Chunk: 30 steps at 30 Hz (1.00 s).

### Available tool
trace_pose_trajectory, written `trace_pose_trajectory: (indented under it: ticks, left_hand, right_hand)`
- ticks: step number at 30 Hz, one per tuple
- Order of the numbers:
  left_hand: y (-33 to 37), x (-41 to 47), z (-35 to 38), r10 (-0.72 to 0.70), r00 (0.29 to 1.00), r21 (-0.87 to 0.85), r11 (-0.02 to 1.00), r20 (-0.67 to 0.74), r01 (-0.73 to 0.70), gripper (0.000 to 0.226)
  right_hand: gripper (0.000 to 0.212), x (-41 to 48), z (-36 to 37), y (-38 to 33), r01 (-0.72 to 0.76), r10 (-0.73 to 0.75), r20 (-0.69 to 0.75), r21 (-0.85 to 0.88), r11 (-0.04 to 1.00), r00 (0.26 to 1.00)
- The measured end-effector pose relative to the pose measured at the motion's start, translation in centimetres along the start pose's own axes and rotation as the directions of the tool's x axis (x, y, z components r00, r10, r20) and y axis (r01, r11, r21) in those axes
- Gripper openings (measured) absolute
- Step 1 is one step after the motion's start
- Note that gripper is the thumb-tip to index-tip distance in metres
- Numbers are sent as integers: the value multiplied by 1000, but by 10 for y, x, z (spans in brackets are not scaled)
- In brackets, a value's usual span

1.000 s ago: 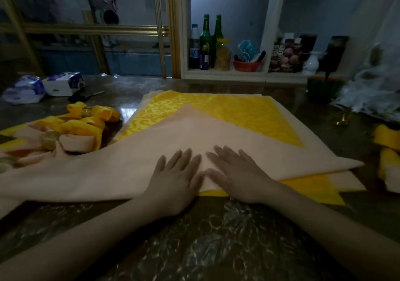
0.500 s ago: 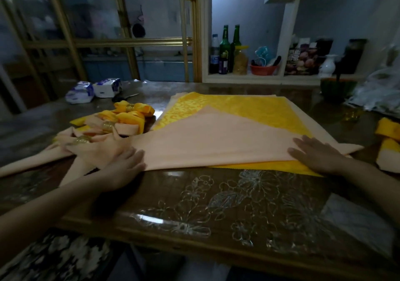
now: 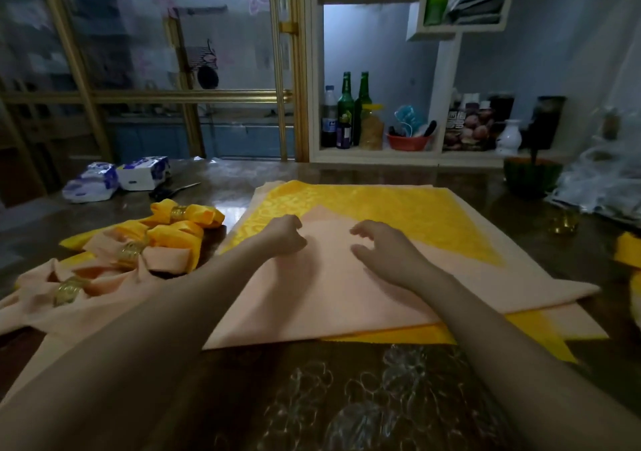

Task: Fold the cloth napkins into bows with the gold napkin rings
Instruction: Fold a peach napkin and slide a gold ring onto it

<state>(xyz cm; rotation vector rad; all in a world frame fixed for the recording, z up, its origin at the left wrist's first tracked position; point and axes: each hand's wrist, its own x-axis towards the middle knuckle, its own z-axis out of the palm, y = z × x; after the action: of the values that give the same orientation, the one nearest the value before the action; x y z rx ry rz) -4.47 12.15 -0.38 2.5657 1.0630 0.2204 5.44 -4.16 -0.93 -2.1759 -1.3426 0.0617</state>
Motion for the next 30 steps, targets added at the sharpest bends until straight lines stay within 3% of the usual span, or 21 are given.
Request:
trace_pose_trajectory:
  ticks: [3,5,10,17,21,24,27,30]
  left_hand:
    - [-8,39,7,-97,995,-76,992,27,99,61]
    - [-11,60,7,-164,985,-73,983,47,168,63]
    - [-2,94,-2,-265,952,-189,938,151,291,45]
    - [0,106,3,-89,993,-408,912,-81,49,9]
    - [-2,91,-3,42,995,-288,955,-94,-67,13]
    - [-1,82,5,45,999,-138,989,-1,-44,19]
    - [-1,79,11,-40,999,-173,984,-11,37,16]
    - [-2,77,17,-17,1000,-166,986,-2,16,27]
  right_hand:
    - [29,17,16,2,-22,22,-3,32,999,1000]
    - [28,19,32,11,24,-23,29,-43,999,999]
    - [31,24,44,20,79,-75,33,-123,989,997]
    - [31,25,47,24,106,-104,25,-131,986,994]
    - [32,25,46,24,95,-91,39,-115,989,995]
    - [33,25,44,22,79,-74,44,-106,991,996]
    - [33,24,43,21,71,-68,41,-98,993,997]
    - [32,23,42,21,65,-61,50,-87,994,997]
